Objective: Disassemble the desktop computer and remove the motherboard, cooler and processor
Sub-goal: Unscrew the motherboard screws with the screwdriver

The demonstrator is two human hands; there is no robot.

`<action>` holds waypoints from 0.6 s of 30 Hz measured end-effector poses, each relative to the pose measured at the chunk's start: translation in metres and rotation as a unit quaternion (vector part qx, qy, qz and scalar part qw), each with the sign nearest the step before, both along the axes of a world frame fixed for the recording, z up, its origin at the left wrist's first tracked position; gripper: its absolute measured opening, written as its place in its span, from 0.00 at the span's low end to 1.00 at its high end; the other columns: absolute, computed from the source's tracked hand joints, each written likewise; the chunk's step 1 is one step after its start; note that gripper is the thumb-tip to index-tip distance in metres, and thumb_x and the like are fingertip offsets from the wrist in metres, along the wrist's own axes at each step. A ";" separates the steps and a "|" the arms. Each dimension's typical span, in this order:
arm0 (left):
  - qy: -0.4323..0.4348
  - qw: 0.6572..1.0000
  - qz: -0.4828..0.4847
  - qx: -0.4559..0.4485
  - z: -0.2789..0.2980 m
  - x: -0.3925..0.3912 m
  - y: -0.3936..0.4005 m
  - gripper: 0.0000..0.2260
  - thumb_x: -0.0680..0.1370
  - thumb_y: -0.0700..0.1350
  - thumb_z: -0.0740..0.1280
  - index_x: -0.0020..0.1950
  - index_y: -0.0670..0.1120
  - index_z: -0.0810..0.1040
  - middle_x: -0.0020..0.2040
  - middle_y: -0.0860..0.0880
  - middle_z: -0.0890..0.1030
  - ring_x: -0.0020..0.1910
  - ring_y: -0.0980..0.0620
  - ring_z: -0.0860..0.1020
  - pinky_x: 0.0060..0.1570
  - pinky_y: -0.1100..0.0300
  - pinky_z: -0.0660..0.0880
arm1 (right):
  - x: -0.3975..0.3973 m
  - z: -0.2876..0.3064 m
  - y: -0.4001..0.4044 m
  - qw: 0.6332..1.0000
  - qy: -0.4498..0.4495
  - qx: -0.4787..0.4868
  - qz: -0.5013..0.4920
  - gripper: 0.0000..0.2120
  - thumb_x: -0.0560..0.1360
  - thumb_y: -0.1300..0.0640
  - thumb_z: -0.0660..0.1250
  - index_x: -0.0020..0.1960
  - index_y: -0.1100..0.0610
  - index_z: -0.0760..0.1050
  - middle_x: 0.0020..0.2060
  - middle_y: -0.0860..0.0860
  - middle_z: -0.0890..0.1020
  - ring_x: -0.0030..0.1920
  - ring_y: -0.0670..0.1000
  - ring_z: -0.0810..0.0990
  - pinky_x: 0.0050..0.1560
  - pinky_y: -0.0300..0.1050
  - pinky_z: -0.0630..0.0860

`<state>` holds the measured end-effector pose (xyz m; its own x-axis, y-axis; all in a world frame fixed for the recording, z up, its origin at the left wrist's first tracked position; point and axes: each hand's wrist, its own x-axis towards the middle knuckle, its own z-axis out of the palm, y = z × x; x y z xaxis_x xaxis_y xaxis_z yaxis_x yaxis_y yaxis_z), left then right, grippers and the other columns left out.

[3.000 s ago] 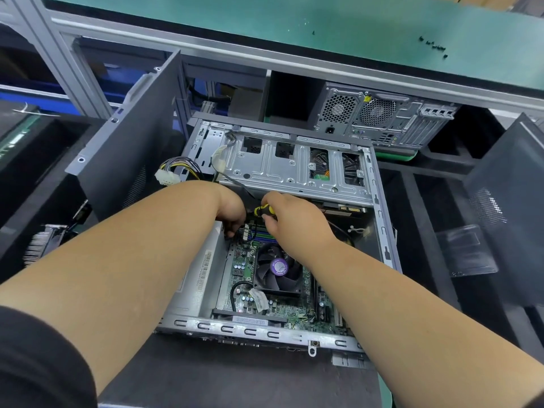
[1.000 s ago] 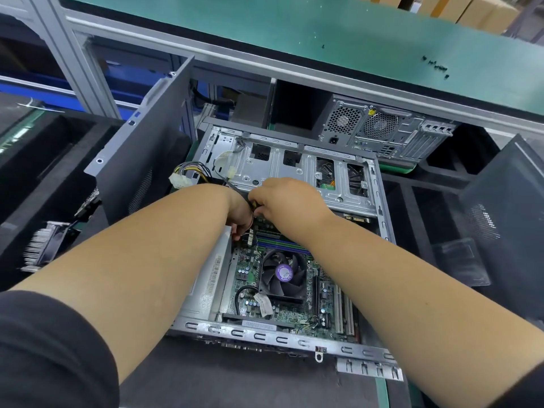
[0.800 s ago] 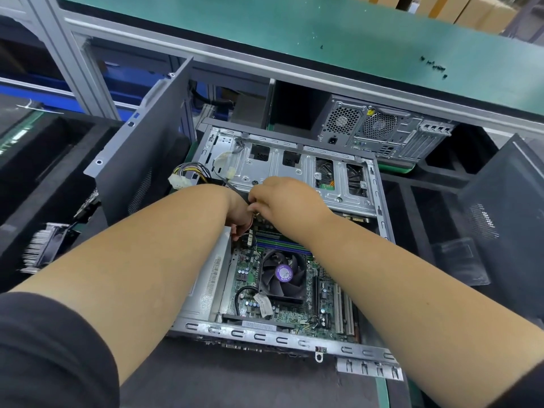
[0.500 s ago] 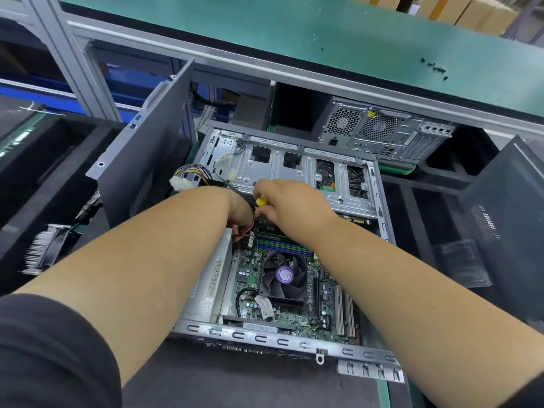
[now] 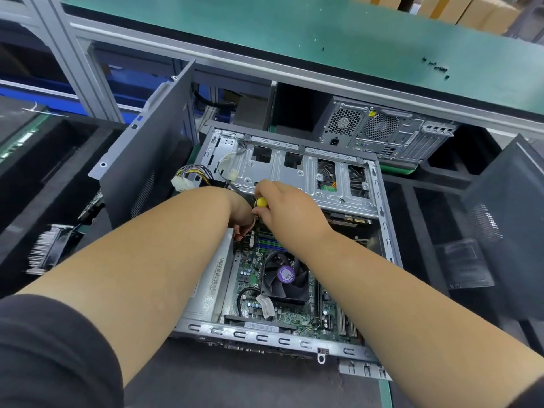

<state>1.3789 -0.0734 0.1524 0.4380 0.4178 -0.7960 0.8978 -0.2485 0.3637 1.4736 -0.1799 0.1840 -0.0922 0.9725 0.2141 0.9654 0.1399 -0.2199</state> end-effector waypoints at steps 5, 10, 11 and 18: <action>0.000 1.000 -0.002 -0.012 -0.001 0.000 0.001 0.14 0.79 0.29 0.53 0.35 0.38 0.68 0.34 0.40 0.71 0.29 0.48 0.67 0.32 0.63 0.65 | 0.004 0.001 -0.005 1.000 0.008 -0.007 -0.001 0.10 0.79 0.53 0.65 0.56 0.58 0.74 0.46 0.55 0.78 0.45 0.58 0.74 0.40 0.50 0.72; 0.018 1.000 -0.002 -0.014 -0.001 0.003 0.002 0.09 0.80 0.30 0.53 0.52 0.35 0.73 0.35 0.41 0.71 0.28 0.50 0.69 0.30 0.65 0.66 | 0.008 0.001 -0.005 0.999 0.043 -0.029 -0.006 0.09 0.80 0.57 0.63 0.60 0.54 0.74 0.48 0.54 0.78 0.47 0.59 0.75 0.44 0.51 0.74; 0.020 1.000 0.000 -0.016 0.000 0.003 0.002 0.09 0.80 0.31 0.53 0.53 0.37 0.72 0.35 0.41 0.71 0.29 0.50 0.68 0.30 0.64 0.66 | 0.007 0.001 -0.005 0.998 0.049 -0.030 -0.004 0.10 0.79 0.58 0.63 0.59 0.54 0.75 0.49 0.54 0.78 0.48 0.58 0.75 0.45 0.52 0.74; 0.033 0.999 -0.013 0.020 0.004 0.000 0.000 0.15 0.81 0.35 0.56 0.35 0.42 0.71 0.31 0.45 0.73 0.28 0.53 0.70 0.31 0.64 0.67 | 0.003 -0.002 -0.008 0.999 0.030 -0.010 -0.004 0.09 0.79 0.54 0.65 0.56 0.57 0.76 0.46 0.55 0.77 0.48 0.59 0.74 0.44 0.53 0.73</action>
<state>1.3788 -0.0739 0.1559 0.3967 0.4385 -0.8064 0.9124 -0.2846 0.2941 1.4769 -0.1877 0.1819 -0.0724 0.9773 0.1991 0.9516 0.1275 -0.2796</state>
